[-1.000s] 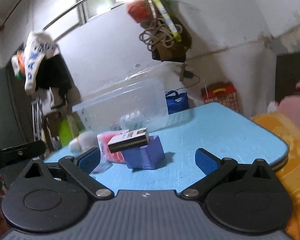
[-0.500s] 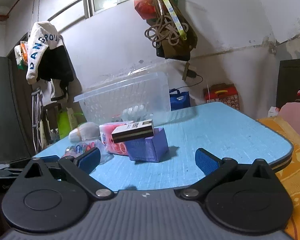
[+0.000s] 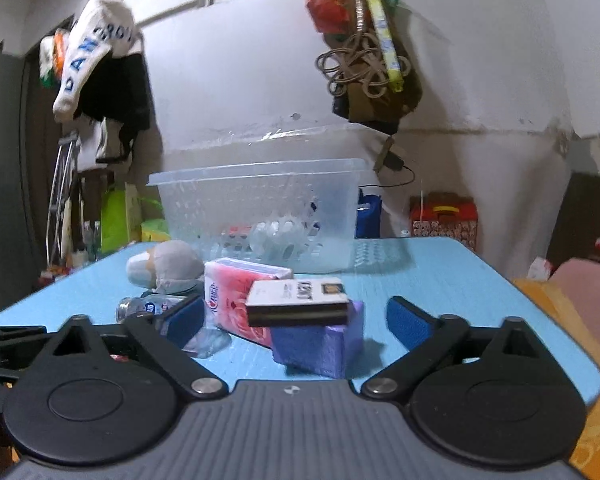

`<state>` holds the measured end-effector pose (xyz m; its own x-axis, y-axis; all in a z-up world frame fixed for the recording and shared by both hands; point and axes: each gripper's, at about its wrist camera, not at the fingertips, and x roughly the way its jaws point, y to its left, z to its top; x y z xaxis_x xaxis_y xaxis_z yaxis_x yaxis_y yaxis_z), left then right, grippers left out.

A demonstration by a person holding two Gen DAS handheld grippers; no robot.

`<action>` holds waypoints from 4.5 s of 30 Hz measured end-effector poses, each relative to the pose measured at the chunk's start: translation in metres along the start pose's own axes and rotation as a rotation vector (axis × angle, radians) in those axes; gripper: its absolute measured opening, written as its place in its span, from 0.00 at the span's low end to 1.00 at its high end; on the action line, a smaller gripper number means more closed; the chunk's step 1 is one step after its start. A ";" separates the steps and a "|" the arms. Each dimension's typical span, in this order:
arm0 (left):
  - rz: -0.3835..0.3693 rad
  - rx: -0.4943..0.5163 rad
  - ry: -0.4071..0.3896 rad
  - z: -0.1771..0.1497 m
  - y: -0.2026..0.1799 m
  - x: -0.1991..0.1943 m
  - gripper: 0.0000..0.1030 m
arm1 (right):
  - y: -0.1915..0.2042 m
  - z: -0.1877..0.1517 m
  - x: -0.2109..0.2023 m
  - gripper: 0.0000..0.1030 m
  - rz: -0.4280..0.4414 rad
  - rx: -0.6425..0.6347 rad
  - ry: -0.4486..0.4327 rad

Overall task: Organize objects
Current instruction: 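Grasp the Kent cigarette pack with the right gripper while the left grasps the red mesh bag, then carry the Kent pack and red mesh bag into the basket and release both, then grasp the purple box with the right gripper while the left grasps the strawberry milk bottle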

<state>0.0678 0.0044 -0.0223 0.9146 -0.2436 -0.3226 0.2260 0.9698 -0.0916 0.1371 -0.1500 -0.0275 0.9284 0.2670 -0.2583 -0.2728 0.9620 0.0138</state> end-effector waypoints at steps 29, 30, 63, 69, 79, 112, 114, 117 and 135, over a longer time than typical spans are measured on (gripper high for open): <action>0.050 0.013 -0.077 0.012 0.007 -0.016 0.50 | -0.004 0.018 0.000 0.58 0.000 0.011 -0.007; 0.051 0.016 -0.075 0.014 0.008 -0.016 0.50 | -0.004 0.018 -0.001 0.58 -0.001 0.010 -0.009; -0.047 -0.088 -0.042 0.190 0.062 0.039 0.50 | -0.019 0.148 0.085 0.58 0.030 0.014 0.098; 0.022 -0.125 0.158 0.236 0.080 0.124 0.50 | -0.011 0.180 0.166 0.58 -0.014 -0.056 0.290; 0.077 -0.096 0.216 0.226 0.082 0.159 0.53 | -0.019 0.160 0.192 0.59 -0.029 -0.042 0.338; -0.006 -0.120 0.114 0.043 0.011 0.033 1.00 | -0.030 0.007 0.012 1.00 -0.038 0.172 0.121; 0.000 -0.119 0.118 0.040 0.007 0.040 1.00 | -0.031 0.006 0.011 1.00 -0.075 0.153 0.105; 0.021 -0.097 0.136 0.037 0.004 0.051 1.00 | -0.035 0.008 0.014 1.00 -0.082 0.163 0.107; 0.118 -0.058 0.076 0.026 0.026 0.042 0.85 | 0.000 -0.007 0.041 0.89 -0.060 0.027 0.116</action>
<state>0.1208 0.0195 -0.0134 0.9053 -0.1306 -0.4042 0.0971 0.9900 -0.1026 0.1737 -0.1390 -0.0447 0.9071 0.2025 -0.3690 -0.2097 0.9775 0.0208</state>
